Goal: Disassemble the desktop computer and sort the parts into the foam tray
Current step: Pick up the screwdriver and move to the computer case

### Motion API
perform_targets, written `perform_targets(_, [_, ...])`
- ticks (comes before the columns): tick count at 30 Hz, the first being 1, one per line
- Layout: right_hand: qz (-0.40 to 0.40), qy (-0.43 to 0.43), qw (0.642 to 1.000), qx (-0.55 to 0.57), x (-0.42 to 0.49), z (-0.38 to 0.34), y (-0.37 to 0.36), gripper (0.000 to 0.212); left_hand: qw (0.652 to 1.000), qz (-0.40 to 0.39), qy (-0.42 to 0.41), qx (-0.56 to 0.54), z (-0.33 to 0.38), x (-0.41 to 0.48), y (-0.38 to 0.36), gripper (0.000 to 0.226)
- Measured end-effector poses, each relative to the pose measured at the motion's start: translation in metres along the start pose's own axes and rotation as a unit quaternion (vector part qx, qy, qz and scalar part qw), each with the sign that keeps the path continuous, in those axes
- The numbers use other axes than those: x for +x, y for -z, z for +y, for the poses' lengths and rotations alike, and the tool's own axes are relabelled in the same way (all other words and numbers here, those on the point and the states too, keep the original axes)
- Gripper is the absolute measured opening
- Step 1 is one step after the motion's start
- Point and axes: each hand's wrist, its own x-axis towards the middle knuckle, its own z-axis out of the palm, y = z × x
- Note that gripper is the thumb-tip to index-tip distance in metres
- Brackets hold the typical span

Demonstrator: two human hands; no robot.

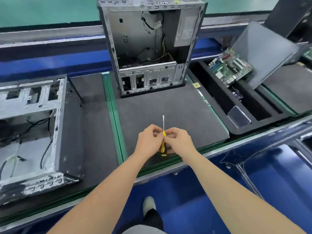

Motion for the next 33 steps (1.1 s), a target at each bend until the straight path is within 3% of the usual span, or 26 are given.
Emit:
perform_targets(16, [-0.134,-0.022,0.989,-0.051,0.085,-0.035,-0.081,0.02,0.972,0.128,0.188,-0.067,-0.034,0.049,0.062,0.005])
perform_targets(25, [-0.16,-0.042,0.986,-0.032,0.113,-0.035,-0.038,0.019,0.964,0.14,0.197,-0.108,-0.011,0.066,0.022,0.008])
perform_targets(33, [-0.24,-0.06,0.969,-0.001,0.109,-0.048,-0.094,0.021,0.951,0.232,0.203,-0.03,-0.032,0.05,0.065,0.009])
